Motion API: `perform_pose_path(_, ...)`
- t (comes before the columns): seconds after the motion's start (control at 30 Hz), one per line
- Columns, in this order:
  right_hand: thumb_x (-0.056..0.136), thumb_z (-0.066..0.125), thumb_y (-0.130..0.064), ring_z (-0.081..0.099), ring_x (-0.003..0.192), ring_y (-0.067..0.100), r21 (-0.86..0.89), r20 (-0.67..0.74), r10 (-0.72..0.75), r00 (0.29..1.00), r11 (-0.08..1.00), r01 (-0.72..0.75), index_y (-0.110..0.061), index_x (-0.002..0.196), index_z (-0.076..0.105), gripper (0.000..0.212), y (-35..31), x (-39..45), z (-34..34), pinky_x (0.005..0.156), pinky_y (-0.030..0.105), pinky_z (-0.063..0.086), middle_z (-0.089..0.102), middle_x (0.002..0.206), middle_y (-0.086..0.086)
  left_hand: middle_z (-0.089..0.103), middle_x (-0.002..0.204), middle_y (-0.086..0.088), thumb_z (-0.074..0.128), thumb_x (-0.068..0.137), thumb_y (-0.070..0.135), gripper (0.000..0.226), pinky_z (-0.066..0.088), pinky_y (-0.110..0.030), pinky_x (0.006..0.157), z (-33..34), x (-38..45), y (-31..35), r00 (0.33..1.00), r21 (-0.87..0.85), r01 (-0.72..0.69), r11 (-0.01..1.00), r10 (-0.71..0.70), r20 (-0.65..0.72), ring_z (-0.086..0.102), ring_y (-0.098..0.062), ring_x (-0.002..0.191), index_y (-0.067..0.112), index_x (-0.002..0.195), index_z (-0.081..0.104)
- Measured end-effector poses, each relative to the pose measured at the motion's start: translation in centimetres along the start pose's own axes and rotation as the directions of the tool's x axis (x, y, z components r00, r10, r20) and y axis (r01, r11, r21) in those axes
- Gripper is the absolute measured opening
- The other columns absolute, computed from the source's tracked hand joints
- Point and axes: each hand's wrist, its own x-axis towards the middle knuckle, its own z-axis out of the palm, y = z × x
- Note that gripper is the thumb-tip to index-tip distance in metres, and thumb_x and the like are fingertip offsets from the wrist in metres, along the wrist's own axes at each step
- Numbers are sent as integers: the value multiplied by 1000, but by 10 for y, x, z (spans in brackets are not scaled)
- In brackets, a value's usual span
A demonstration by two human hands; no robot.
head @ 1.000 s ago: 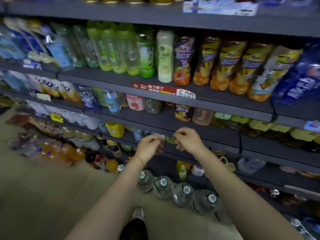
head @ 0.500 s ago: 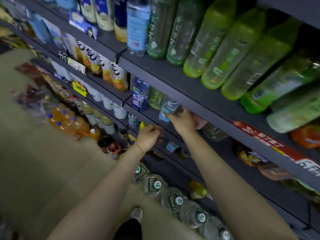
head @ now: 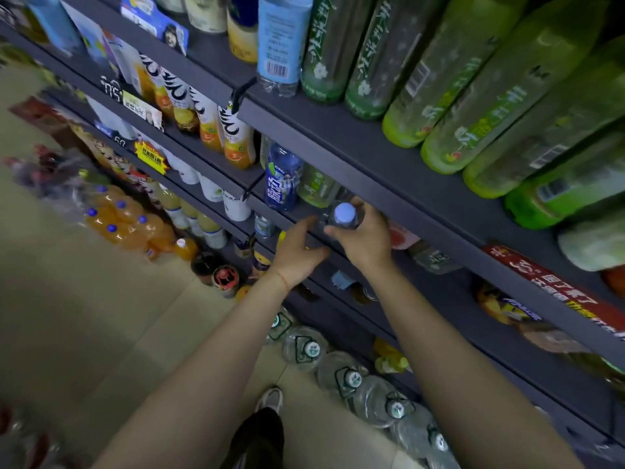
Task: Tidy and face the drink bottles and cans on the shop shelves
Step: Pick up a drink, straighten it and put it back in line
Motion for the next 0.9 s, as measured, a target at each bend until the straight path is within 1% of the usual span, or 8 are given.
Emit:
perform_pose_path(0.07, 72, 87, -22, 60, 114, 16, 91, -16, 12, 1000, 996, -10, -12, 123, 57, 60, 7, -14, -9, 98, 34, 50, 64, 125, 2, 43, 128, 13, 74, 83, 16, 71, 39, -27, 95, 4, -9, -1, 997, 19, -67, 998, 67, 39, 40, -3, 118, 22, 144, 40)
perform_pose_path(0.17, 74, 85, -24, 68, 99, 15, 263, -15, 78, 997, 962, -71, -14, 111, 62, 45, 28, -41, -24, 87, 37, 57, 71, 109, 2, 63, 106, 15, 79, 77, 10, 51, 49, -20, 77, 16, -31, -1, 982, -27, -126, 992, 128, 136, 63, -2, 95, 34, 115, 54)
perform_pose_path(0.23, 77, 83, -23, 71, 94, 20, 355, 45, 150, 988, 922, -156, -11, 107, 65, 37, 43, -65, -41, 80, 39, 60, 72, 103, 5, 65, 98, 17, 81, 78, 14, 43, 51, -12, 74, 26, -54, 3, 974, -14, -95, 995, 95, 208, 63, 10, 82, 39, 102, 55)
perform_pose_path(0.33, 83, 77, -28, 72, 86, 24, 431, 186, 191, 964, 866, -255, -13, 101, 70, 24, 65, -108, -81, 69, 40, 59, 73, 99, 7, 74, 103, 2, 81, 77, 34, 36, 56, -33, 87, 47, -91, 11, 932, 12, 9, 1000, -12, 363, 70, -13, 93, 25, 110, 67)
perform_pose_path(0.47, 90, 69, -36, 68, 73, 19, 545, 261, 158, 952, 790, -280, -11, 104, 72, 29, 88, -177, -157, 61, 31, 54, 73, 88, 6, 71, 84, -10, 63, 92, 36, 27, 57, -30, 60, 119, -174, 48, 869, -308, 212, 927, -35, 494, 68, -23, 65, 13, 105, 68)
perform_pose_path(0.67, 71, 66, -70, 67, 101, 22, 559, 45, 215, 976, 804, -203, -30, 99, 74, 50, 147, -292, -314, 90, 44, 55, 73, 109, -5, 67, 69, -6, 60, 87, 53, 38, 52, -28, 57, 262, -307, 109, 882, -501, 229, 835, 41, 470, 62, -19, 54, 21, 76, 76)
perform_pose_path(0.8, 89, 64, -51, 66, 83, 17, 547, -53, 75, 996, 837, -33, -21, 100, 67, 32, 172, -374, -420, 70, 35, 53, 70, 98, 0, 69, 87, -12, 62, 87, 52, 42, 55, -35, 71, 343, -377, 167, 883, -556, 78, 828, 202, 425, 66, -24, 72, 14, 103, 68)
perform_pose_path(0.9, 81, 74, -52, 67, 98, 14, 470, -93, -32, 995, 880, 72, -23, 117, 59, 49, 180, -418, -480, 82, 38, 56, 67, 114, -2, 68, 102, -12, 71, 82, 47, 50, 56, -42, 78, 391, -416, 209, 862, -592, -119, 797, 379, 336, 68, -29, 90, 15, 119, 60)
